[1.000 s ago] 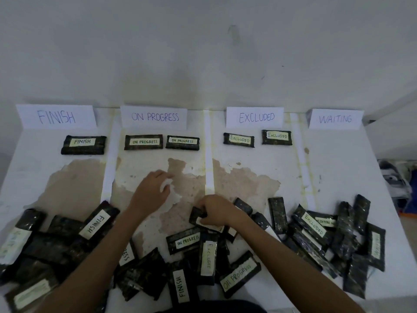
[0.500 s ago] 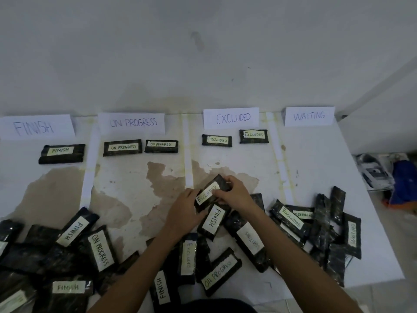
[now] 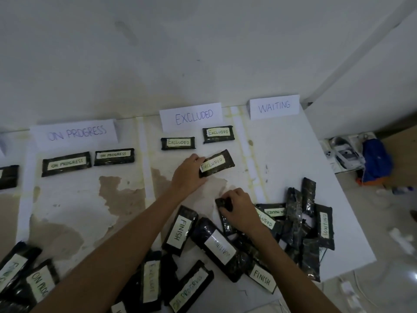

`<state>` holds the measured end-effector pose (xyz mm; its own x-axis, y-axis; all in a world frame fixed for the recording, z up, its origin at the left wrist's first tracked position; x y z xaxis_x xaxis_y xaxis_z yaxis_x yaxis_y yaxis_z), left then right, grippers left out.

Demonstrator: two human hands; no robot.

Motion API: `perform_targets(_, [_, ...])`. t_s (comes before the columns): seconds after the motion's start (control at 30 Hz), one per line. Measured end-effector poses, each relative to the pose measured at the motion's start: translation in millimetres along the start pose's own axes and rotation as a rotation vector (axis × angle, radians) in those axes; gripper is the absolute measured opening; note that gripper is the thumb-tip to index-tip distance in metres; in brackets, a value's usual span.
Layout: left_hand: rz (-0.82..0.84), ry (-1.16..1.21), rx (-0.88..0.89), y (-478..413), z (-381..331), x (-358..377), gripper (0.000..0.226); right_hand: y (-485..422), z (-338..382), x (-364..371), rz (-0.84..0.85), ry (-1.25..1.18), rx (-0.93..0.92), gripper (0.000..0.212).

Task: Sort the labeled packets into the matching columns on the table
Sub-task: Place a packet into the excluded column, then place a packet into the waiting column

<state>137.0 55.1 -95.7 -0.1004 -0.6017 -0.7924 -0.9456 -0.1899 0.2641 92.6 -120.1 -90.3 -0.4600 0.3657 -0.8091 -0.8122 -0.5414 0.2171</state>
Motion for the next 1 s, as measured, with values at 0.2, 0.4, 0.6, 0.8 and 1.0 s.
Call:
perform_targets(0.2, [-0.005, -0.142, 0.019, -48, -31, 28, 0.065, -3, -1, 11, 0.015, 0.163, -0.089, 0.045])
perform_targets(0.4, [-0.004, -0.155, 0.029, -59, -33, 35, 0.067, -6, 4, 24, -0.003, 0.324, -0.082, 0.069])
perform_targets(0.6, [0.007, -0.006, 0.024, -36, -33, 28, 0.062, -8, 3, 12, 0.018, 0.038, 0.008, 0.057])
perform_targets(0.8, [0.112, 0.312, -0.138, 39, -22, 14, 0.041, -1, -17, -28, -0.235, -0.699, 0.290, 0.045])
perform_targets(1.0, [0.166, 0.425, -0.175, 91, -13, 13, 0.043, 1, -13, -19, -0.333, -1.059, 0.446, 0.041])
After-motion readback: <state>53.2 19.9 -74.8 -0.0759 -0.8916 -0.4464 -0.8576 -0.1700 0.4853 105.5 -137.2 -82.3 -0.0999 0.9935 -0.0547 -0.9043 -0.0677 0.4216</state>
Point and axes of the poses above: each hand's wrist, its own y-axis away from the middle knuckle, its own x-axis out of the palm, z = x × y, the point moved 6 cm from there along -y, towards the middle knuckle, and after that the axes turned 13 degrees about -x, right-handed, at the moved point
